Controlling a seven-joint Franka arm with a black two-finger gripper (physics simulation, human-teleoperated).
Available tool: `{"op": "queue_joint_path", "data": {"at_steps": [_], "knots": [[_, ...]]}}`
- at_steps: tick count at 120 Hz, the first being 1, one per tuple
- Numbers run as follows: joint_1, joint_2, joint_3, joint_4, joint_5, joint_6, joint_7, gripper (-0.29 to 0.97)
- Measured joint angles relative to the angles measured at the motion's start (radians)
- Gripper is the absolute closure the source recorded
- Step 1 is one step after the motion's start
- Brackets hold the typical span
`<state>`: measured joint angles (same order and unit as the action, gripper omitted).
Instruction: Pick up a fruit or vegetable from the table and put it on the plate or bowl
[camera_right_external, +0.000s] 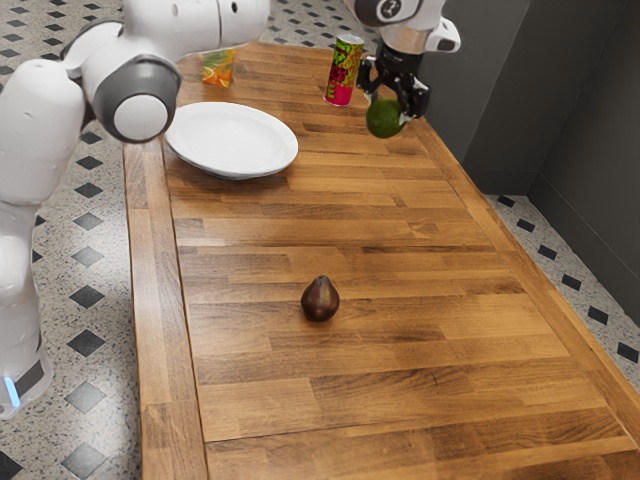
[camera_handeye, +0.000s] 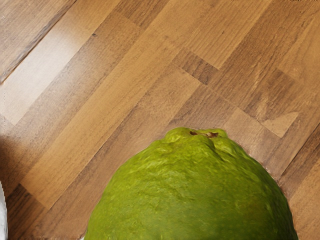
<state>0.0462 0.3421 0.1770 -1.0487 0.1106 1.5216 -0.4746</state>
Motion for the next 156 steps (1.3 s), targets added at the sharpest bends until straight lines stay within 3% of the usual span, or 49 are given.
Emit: {"op": "queue_joint_path", "data": {"at_steps": [44,67,110,156], "knots": [[0.005,-0.011,0.206,-0.005,-0.113,-0.102,0.006,0.51],[0.019,-0.011,0.269,-0.023,-0.158,-0.147,0.01,0.51],[0.049,-0.013,0.363,-0.099,-0.174,-0.176,0.017,0.51],[0.072,-0.004,0.414,-0.244,-0.175,-0.103,0.022,0.51]]}}
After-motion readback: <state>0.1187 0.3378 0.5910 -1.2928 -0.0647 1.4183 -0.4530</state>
